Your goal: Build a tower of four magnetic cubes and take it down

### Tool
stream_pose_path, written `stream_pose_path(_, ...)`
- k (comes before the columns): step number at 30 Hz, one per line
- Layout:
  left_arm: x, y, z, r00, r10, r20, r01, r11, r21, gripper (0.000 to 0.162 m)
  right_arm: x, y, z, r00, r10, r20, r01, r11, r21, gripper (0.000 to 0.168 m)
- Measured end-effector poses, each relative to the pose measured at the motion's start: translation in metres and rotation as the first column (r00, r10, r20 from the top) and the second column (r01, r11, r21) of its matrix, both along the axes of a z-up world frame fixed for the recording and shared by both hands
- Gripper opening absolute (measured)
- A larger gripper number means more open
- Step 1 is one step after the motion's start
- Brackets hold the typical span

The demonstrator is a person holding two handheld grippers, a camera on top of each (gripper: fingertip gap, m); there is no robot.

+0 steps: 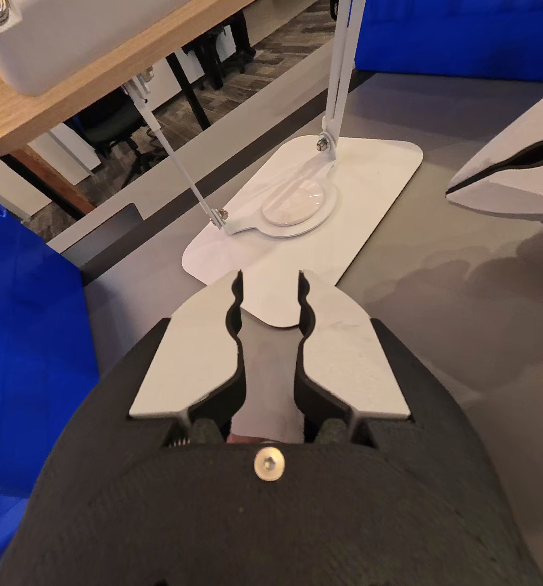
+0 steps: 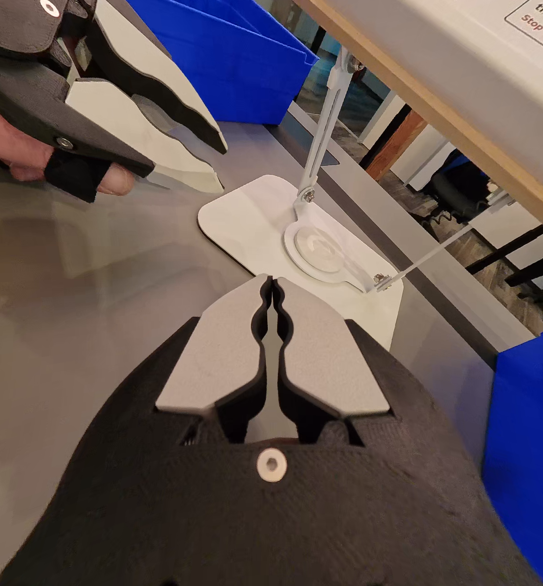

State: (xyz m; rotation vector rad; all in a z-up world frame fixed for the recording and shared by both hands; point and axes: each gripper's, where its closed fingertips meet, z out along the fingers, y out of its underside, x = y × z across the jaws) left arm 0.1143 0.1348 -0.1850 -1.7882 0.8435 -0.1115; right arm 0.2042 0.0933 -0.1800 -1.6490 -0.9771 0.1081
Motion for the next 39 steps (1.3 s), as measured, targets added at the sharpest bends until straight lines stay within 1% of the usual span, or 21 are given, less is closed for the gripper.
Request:
stream_pose_path(7, -0.002, 0.002, 0.002, 1.000, 0.015, -0.001, -0.015, 1.000, 0.019, 0.034, 0.006, 0.005, -0.002, 1.000, -0.012, -0.023, 0.012, 1.000, -0.022, 0.000)
stream_pose_path(10, -0.003, 0.002, 0.001, 1.000, 0.016, -0.007, -0.016, 1.000, 0.023, 0.037, 0.005, 0.004, -0.002, 1.000, -0.009, -0.018, 0.009, 1.000, -0.018, 0.003)
stream_pose_path(19, -0.002, 0.002, 0.002, 1.000, 0.012, -0.014, -0.011, 0.999, 0.033, 0.037, 0.005, 0.005, -0.003, 1.000, -0.007, -0.010, 0.006, 1.000, -0.017, 0.008)
stream_pose_path(20, -0.002, 0.002, 0.002, 1.000, 0.009, -0.013, -0.008, 0.999, 0.033, 0.035, 0.005, 0.004, -0.002, 1.000, -0.006, -0.013, 0.006, 1.000, -0.016, 0.008)
stream_pose_path(21, -0.001, 0.001, 0.002, 1.000, -0.001, -0.012, 0.001, 1.000, 0.031, 0.028, 0.005, 0.004, -0.002, 1.000, -0.006, -0.014, 0.006, 1.000, -0.017, 0.008)
stream_pose_path(22, 0.000, 0.000, 0.002, 1.000, -0.010, -0.011, 0.011, 0.999, 0.034, 0.017, 0.006, 0.005, -0.002, 1.000, -0.006, -0.013, 0.006, 1.000, -0.016, 0.008)
stream_pose_path(25, 0.000, -0.001, 0.003, 1.000, -0.017, -0.012, 0.017, 0.999, 0.042, 0.009, 0.008, 0.005, 0.000, 1.000, -0.006, -0.013, 0.006, 1.000, -0.009, 0.005)
stream_pose_path(26, 0.000, -0.001, 0.003, 1.000, -0.022, -0.016, 0.022, 0.999, 0.046, 0.002, 0.009, 0.005, 0.000, 1.000, -0.007, -0.015, 0.007, 1.000, -0.010, 0.004)
stream_pose_path(27, 0.000, -0.001, 0.003, 0.999, -0.024, -0.021, 0.025, 0.998, 0.052, 0.000, 0.010, 0.006, 0.001, 1.000, -0.010, -0.015, 0.010, 1.000, -0.010, 0.004)
stream_pose_path(28, -0.002, -0.001, 0.003, 1.000, -0.018, -0.023, 0.020, 0.998, 0.054, 0.002, 0.012, 0.006, 0.001, 1.000, -0.013, -0.013, 0.013, 1.000, -0.008, 0.006)
stream_pose_path(30, -0.004, 0.000, 0.005, 1.000, -0.013, -0.011, 0.014, 0.999, 0.049, 0.010, 0.016, 0.007, 0.004, 1.000, -0.023, -0.013, 0.023, 1.000, -0.001, 0.009)
stream_pose_path(34, -0.013, 0.001, 0.011, 1.000, 0.012, -0.010, -0.011, 0.997, 0.070, 0.018, 0.027, 0.006, 0.009, 0.999, -0.051, -0.013, 0.051, 0.999, 0.008, 0.016)
stream_pose_path(36, -0.019, 0.000, 0.014, 0.999, 0.031, -0.025, -0.028, 0.995, 0.092, 0.020, 0.035, 0.002, 0.013, 0.998, -0.064, -0.021, 0.064, 0.998, 0.016, 0.020)
stream_pose_path(39, -0.030, -0.007, 0.019, 0.999, 0.041, -0.010, -0.039, 0.995, 0.096, 0.024, 0.050, -0.005, 0.020, 0.996, -0.083, -0.013, 0.084, 0.996, 0.042, 0.024)
